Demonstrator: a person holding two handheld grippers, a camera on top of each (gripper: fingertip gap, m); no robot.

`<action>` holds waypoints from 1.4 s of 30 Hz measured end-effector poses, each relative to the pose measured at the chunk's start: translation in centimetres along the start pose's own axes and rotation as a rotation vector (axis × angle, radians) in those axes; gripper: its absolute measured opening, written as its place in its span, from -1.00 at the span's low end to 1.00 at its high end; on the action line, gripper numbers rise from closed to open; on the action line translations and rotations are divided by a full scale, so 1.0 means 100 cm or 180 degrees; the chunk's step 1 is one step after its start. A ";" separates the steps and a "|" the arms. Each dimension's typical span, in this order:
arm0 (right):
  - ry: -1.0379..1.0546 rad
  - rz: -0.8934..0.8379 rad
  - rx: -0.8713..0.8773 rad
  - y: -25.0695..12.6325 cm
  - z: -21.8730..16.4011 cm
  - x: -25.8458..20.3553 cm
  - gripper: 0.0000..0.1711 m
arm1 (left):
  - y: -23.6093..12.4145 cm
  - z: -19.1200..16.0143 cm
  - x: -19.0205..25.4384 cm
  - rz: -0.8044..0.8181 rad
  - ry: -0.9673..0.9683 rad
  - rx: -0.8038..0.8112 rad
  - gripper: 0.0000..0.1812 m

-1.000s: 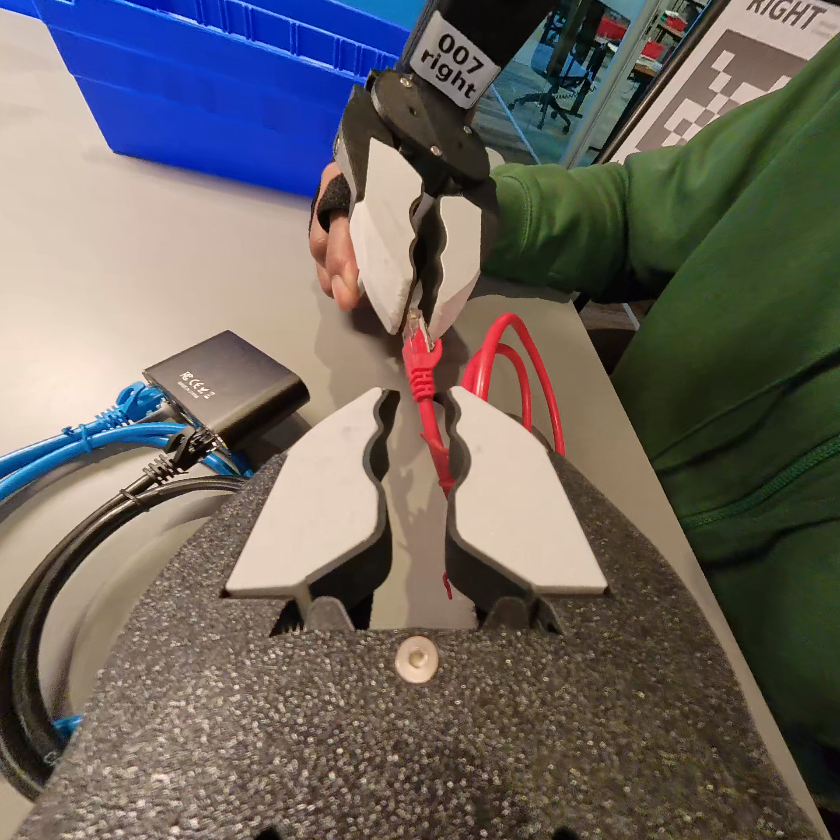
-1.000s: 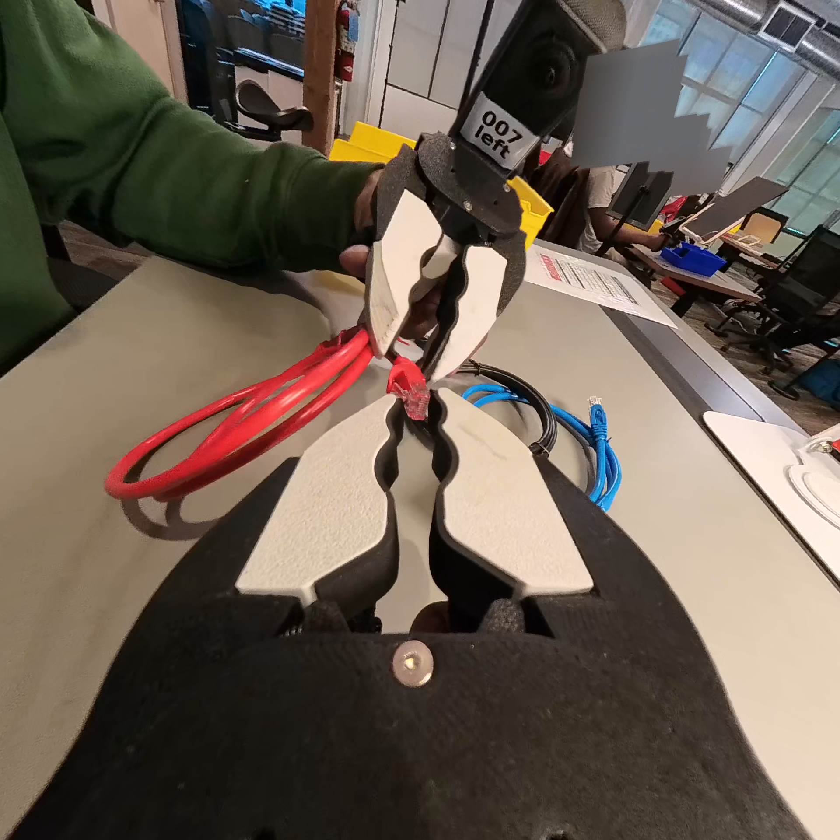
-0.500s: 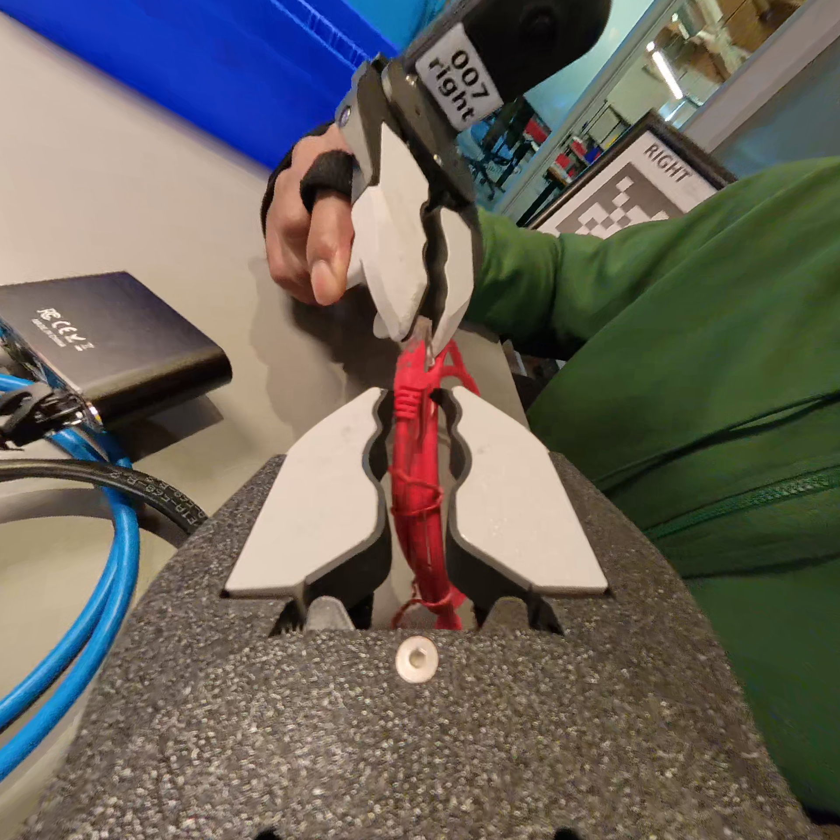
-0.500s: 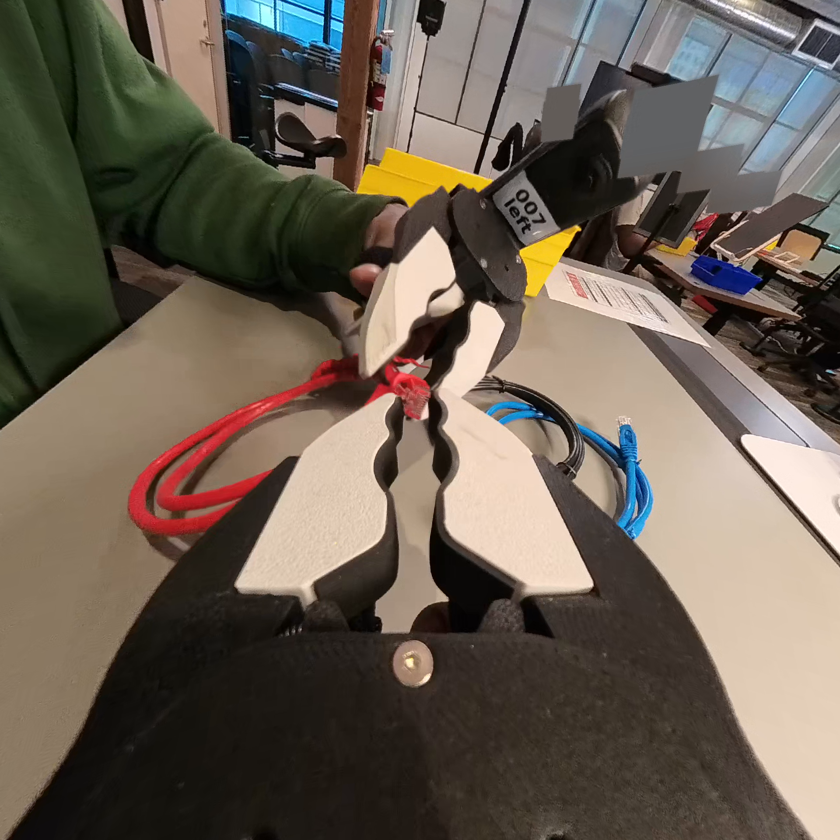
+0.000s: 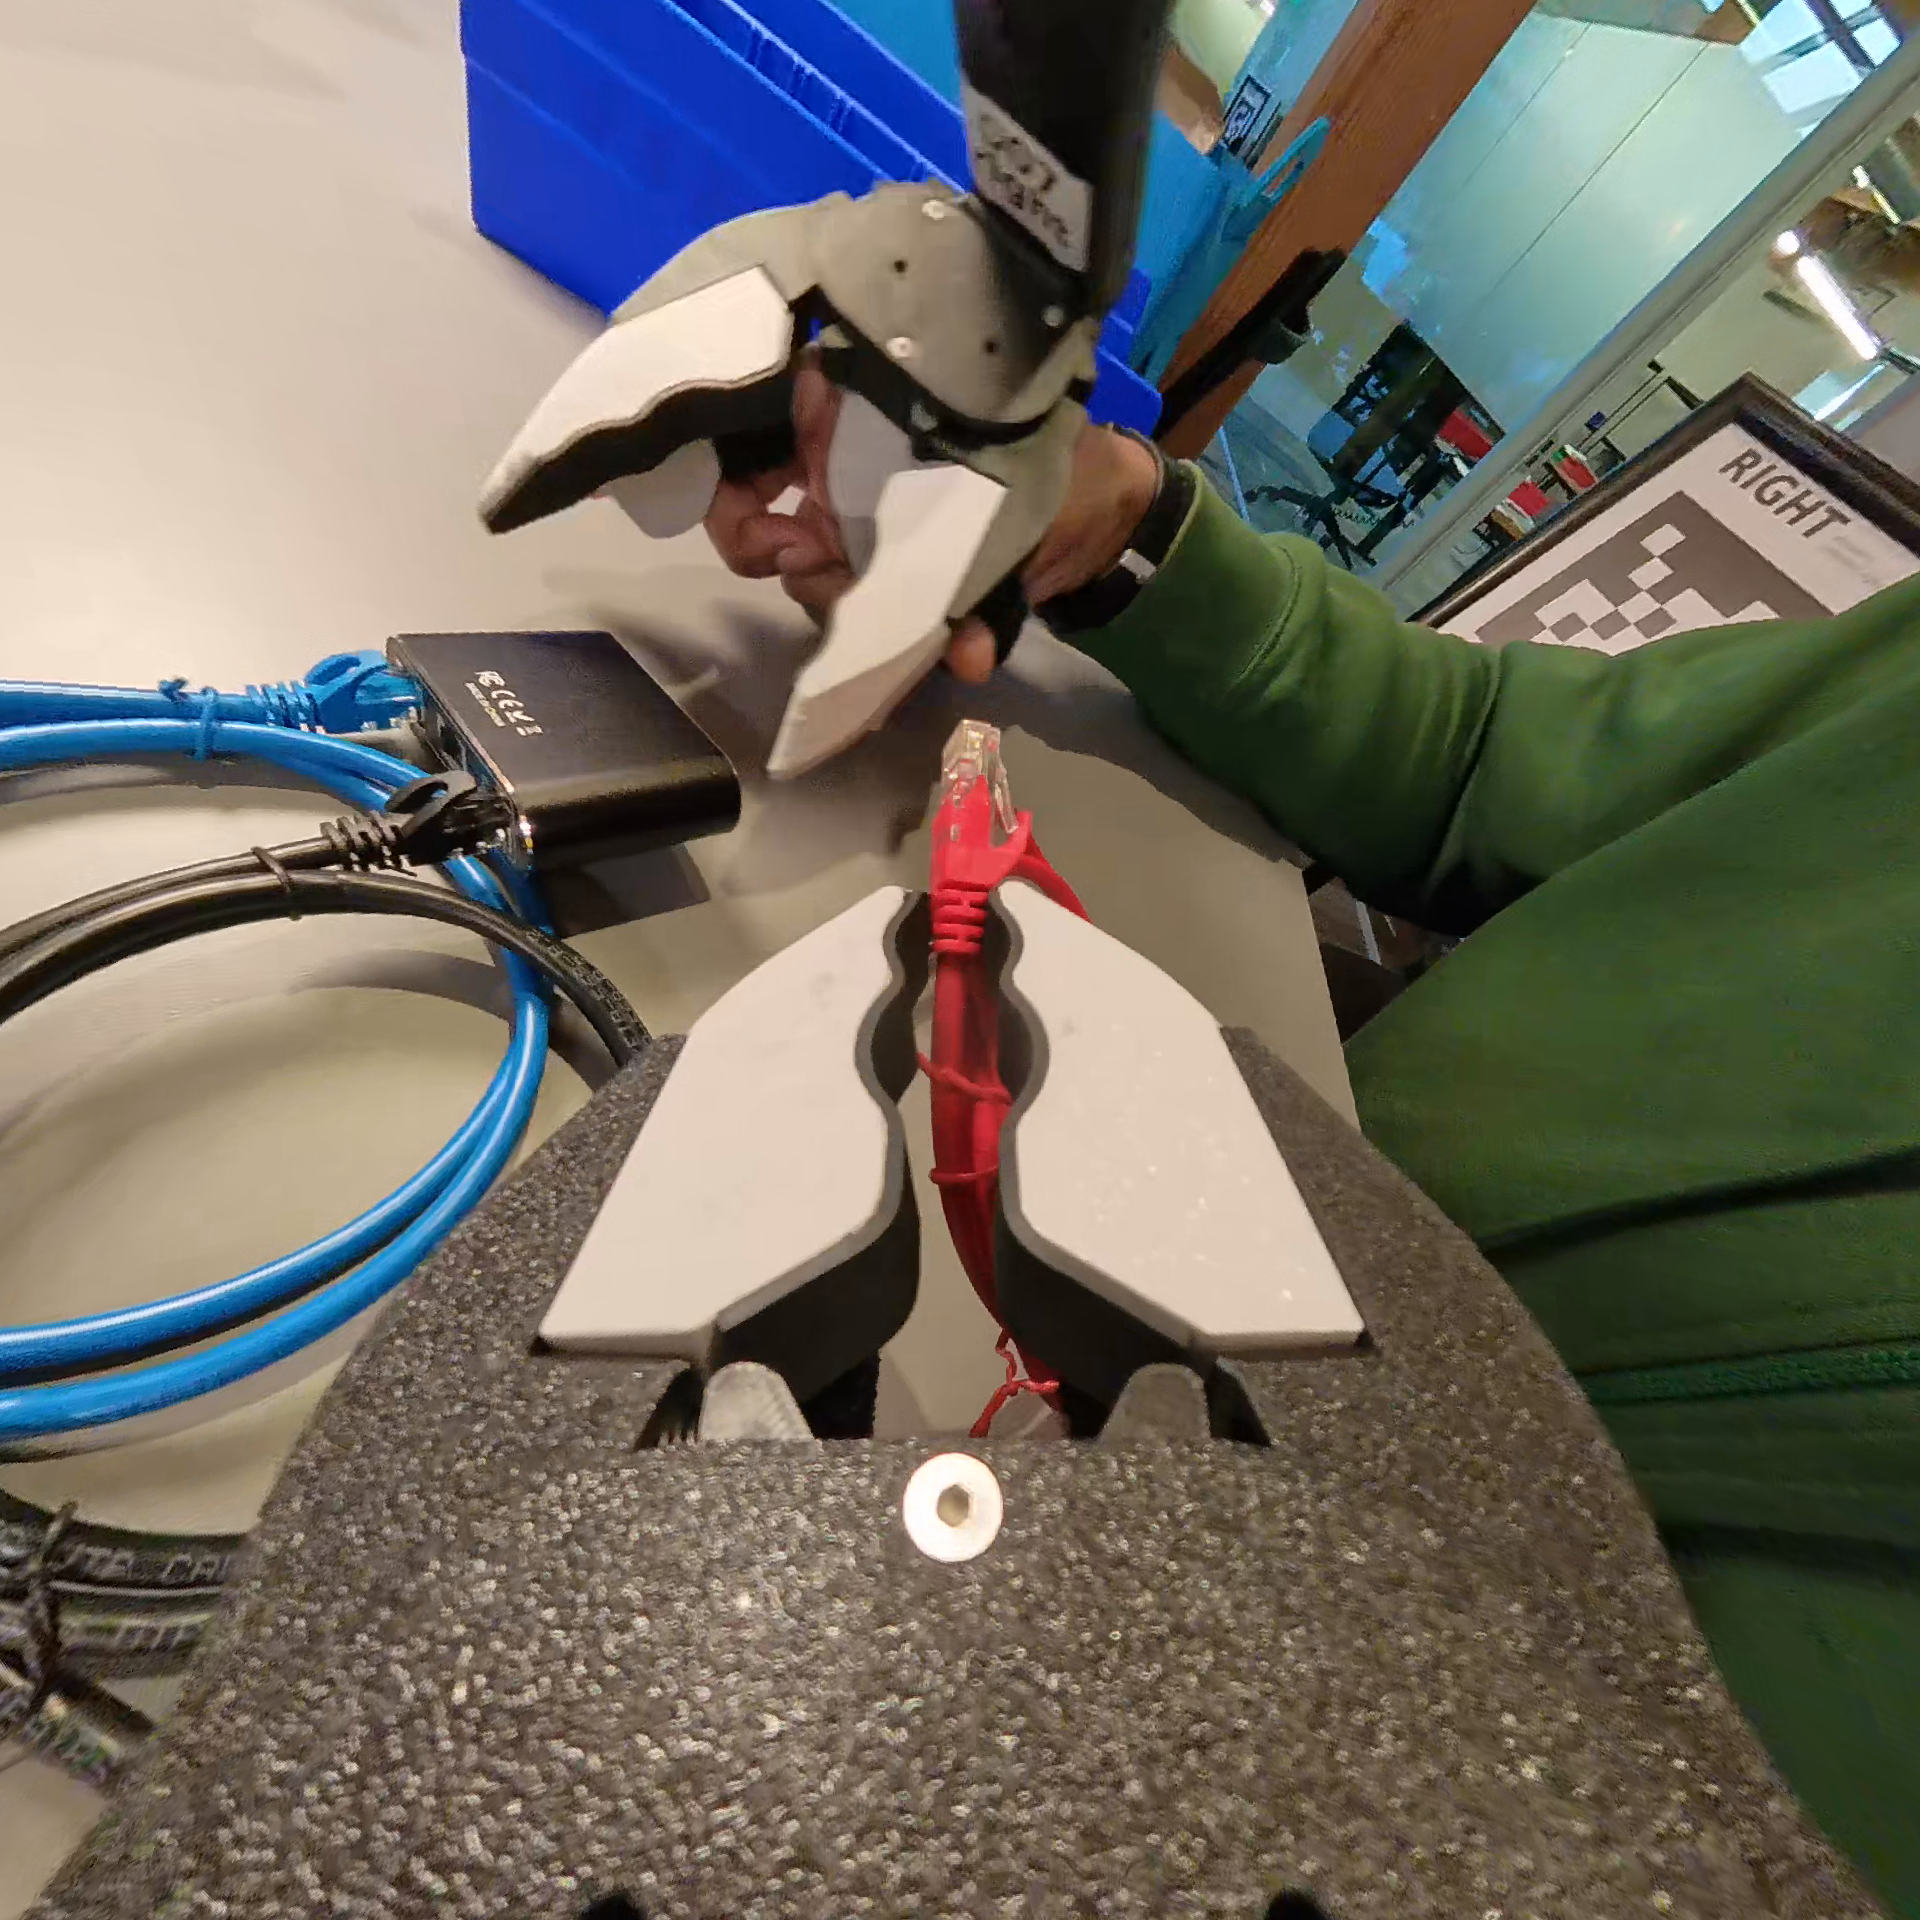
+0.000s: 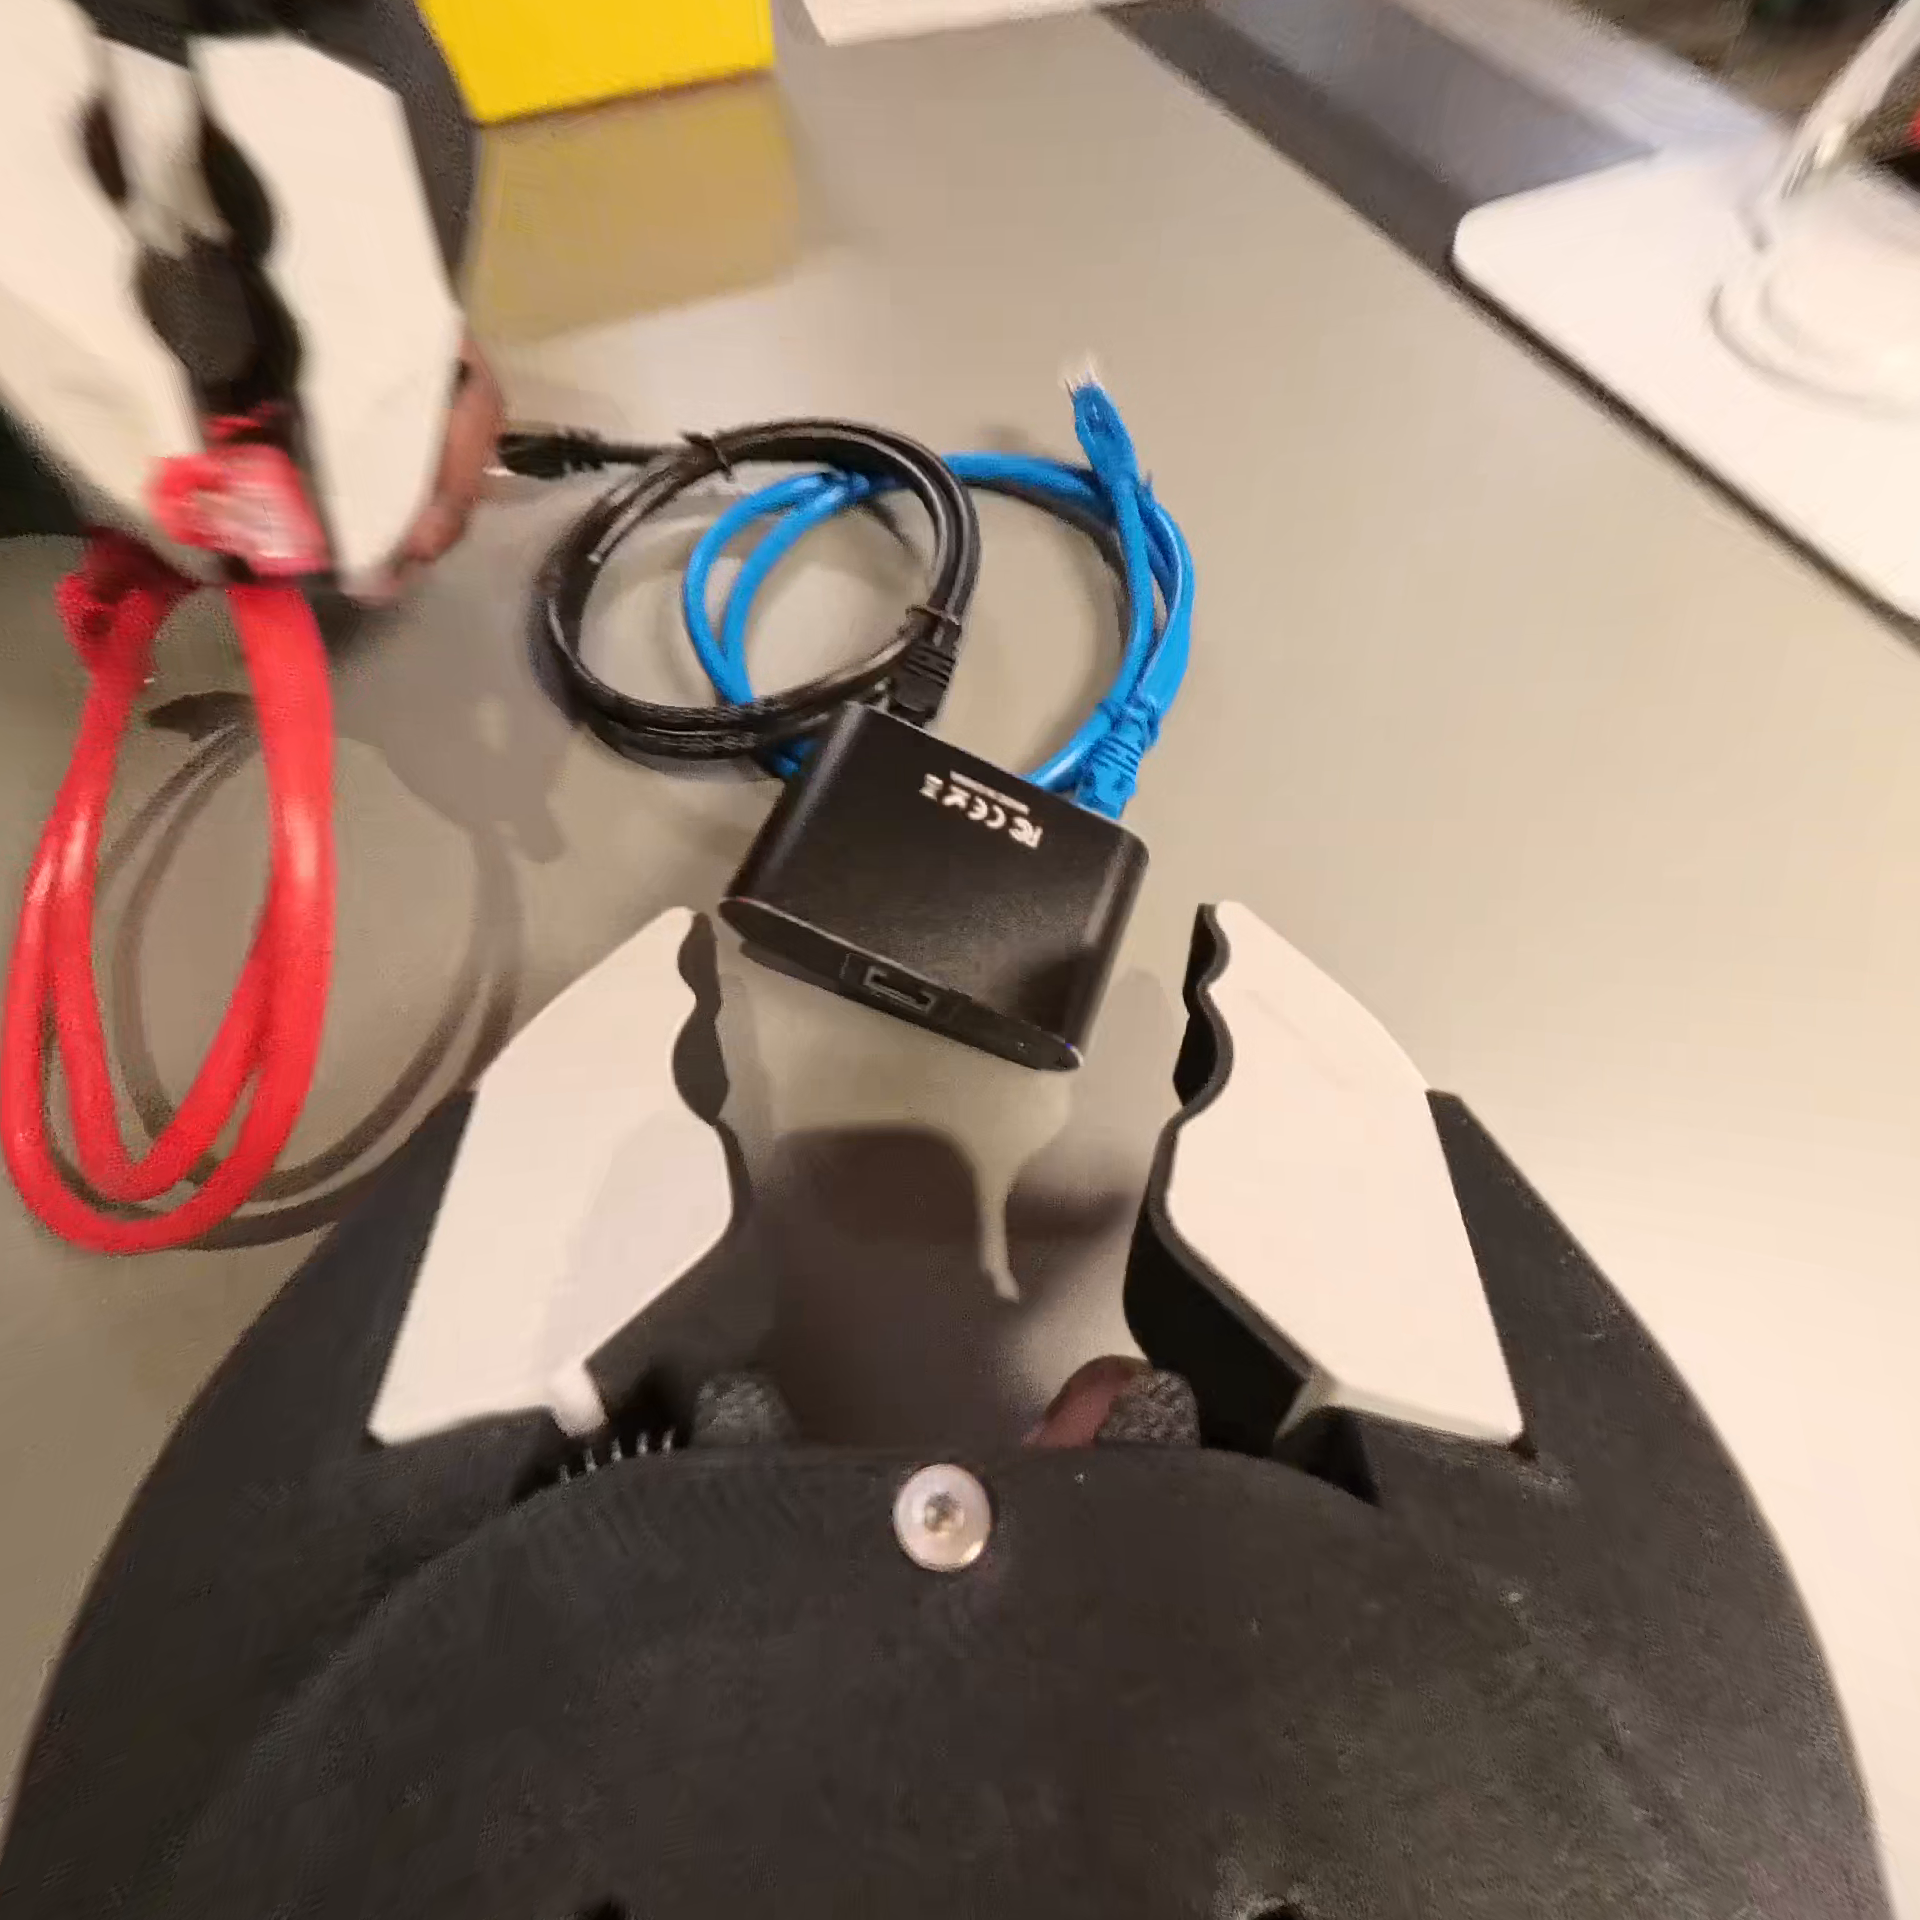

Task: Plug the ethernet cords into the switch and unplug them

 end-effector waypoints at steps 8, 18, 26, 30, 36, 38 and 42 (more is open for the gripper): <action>0.0405 -0.0193 -0.0874 0.027 -0.017 -0.012 0.03 | -0.023 -0.010 0.001 0.0117 0.0052 0.0042 -0.89; 0.0070 0.0409 -0.0952 0.025 -0.012 -0.097 -0.27 | -0.068 -0.032 0.008 0.0047 0.0109 -0.0202 -0.89; -0.1270 0.0480 -0.0852 0.036 0.007 -0.082 0.02 | -0.072 -0.053 0.000 0.0119 -0.0074 -0.0410 -0.90; -0.1020 0.0550 -0.1134 0.048 0.001 -0.096 -0.08 | -0.072 -0.059 -0.005 0.0184 -0.0108 -0.0479 -0.90; -0.0858 0.0415 -0.0995 0.053 0.006 -0.112 -0.11 | -0.078 -0.062 -0.006 0.0186 -0.0107 -0.0527 -0.90; -0.1143 0.0480 -0.0874 0.047 0.007 -0.107 -0.08 | -0.077 -0.065 -0.005 0.0189 -0.0101 -0.0595 -0.90; -0.1566 0.0427 -0.0985 0.037 0.009 -0.074 -0.18 | -0.073 -0.068 -0.002 0.0141 -0.0045 -0.0681 -0.90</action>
Point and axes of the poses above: each gripper's, where its closed fingertips meet, y out along the fingers, z out of its top, x = y × z across the jaws, the point moved 3 cm from there along -y, back along the fingers, and after that the axes turned 1 degree about y, right-handed, at the moved point
